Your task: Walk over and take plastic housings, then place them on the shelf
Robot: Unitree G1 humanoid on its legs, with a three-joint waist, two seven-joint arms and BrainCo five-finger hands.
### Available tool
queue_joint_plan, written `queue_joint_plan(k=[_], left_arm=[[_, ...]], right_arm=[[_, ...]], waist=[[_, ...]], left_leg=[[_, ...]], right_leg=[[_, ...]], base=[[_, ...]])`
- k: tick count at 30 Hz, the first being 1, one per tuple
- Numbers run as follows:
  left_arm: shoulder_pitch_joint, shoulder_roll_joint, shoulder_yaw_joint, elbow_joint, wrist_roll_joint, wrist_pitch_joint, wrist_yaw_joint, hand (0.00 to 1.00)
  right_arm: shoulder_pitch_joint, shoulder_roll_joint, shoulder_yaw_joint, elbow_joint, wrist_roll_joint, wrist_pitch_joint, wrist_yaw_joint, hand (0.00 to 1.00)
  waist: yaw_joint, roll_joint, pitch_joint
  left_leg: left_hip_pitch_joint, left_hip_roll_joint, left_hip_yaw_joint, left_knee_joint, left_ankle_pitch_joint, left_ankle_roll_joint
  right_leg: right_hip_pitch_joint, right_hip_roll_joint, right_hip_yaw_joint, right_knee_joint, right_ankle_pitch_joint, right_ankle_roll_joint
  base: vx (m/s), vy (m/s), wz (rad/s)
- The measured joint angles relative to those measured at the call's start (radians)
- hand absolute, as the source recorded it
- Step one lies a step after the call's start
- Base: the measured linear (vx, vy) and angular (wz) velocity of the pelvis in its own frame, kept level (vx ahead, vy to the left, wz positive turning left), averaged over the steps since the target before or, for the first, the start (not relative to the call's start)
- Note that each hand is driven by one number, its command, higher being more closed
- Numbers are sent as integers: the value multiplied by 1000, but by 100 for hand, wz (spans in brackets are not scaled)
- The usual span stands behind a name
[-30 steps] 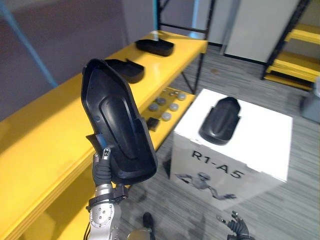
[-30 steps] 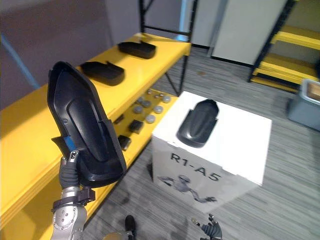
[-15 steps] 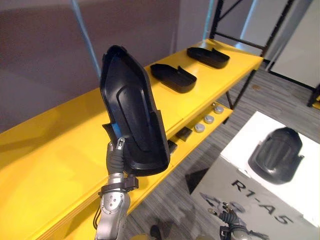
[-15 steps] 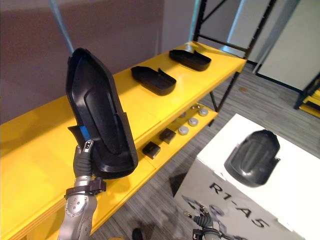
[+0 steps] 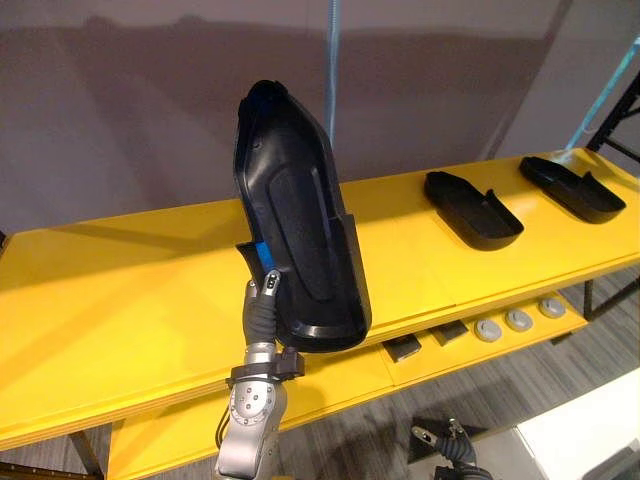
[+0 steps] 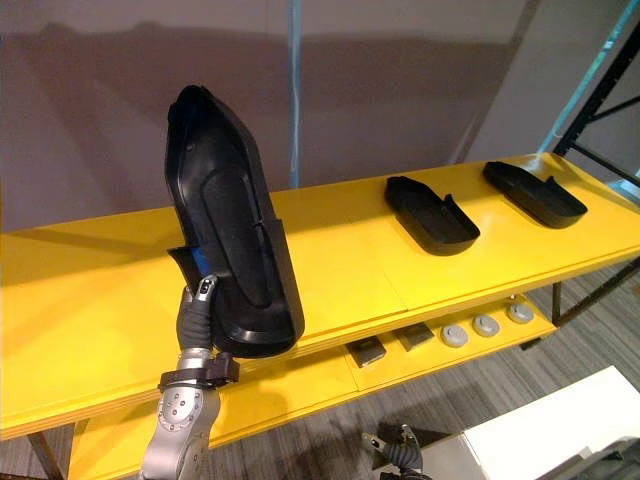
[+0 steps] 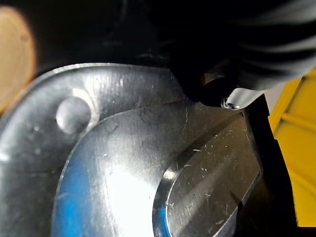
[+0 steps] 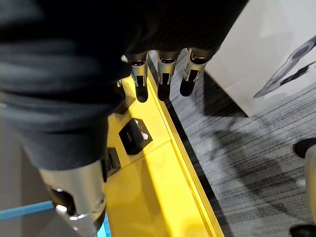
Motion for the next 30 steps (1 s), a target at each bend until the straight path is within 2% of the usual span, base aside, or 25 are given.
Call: queue_joint_plan(k=[5, 9, 13, 16, 20, 24, 30], left_arm=[[-36, 14, 8, 50, 58, 30, 17, 100], [-164, 41, 64, 201, 67, 64, 48, 100], [-263, 71, 85, 289, 65, 79, 79, 100], [-343, 69, 96, 358, 74, 104, 110, 100], [-416, 64, 124, 420, 78, 115, 138, 100], [-516, 81, 173, 596, 82, 141, 151, 100], [-563, 99, 212, 742, 122, 184, 153, 100]], right_arm=[[16, 10, 0, 0, 0, 0, 2, 0], [36, 11, 0, 6, 0, 7, 8, 0], [42, 10, -1, 22, 0, 17, 9, 0], [36, 10, -2, 37, 0, 17, 9, 0], [32, 9, -1, 45, 0, 18, 9, 0], [12, 8, -1, 64, 0, 18, 9, 0], [-22, 6, 1, 81, 0, 17, 10, 0]], waist=[[0, -15, -21], [-10, -20, -38], [-53, -29, -62], [-70, -28, -64], [-95, -25, -65], [-122, -14, -56], [-132, 8, -19]], left_leg=[[18, -19, -14, -56, 14, 11], [45, -4, 50, -106, 23, 15], [54, -4, 52, -189, 85, 3], [82, 3, 60, -245, 123, 6], [84, 11, 76, -279, 143, -3], [96, 20, 94, -341, 184, 1], [84, 29, 105, -367, 212, -2]], right_leg=[[13, -16, -5, -21, 10, -8], [11, -21, 3, -24, 15, -7], [-14, -14, 14, -40, 18, -9], [-20, -5, 25, -41, 19, -10], [-46, 9, 50, -43, 22, -15], [-62, 22, 56, -62, 39, -28], [-80, 35, 69, -86, 71, -26]], base=[[-25, 25, 13], [-62, -30, -6], [12, -56, -3], [39, -59, -9], [19, -37, -15], [-23, -16, -12], [-80, 6, -7]])
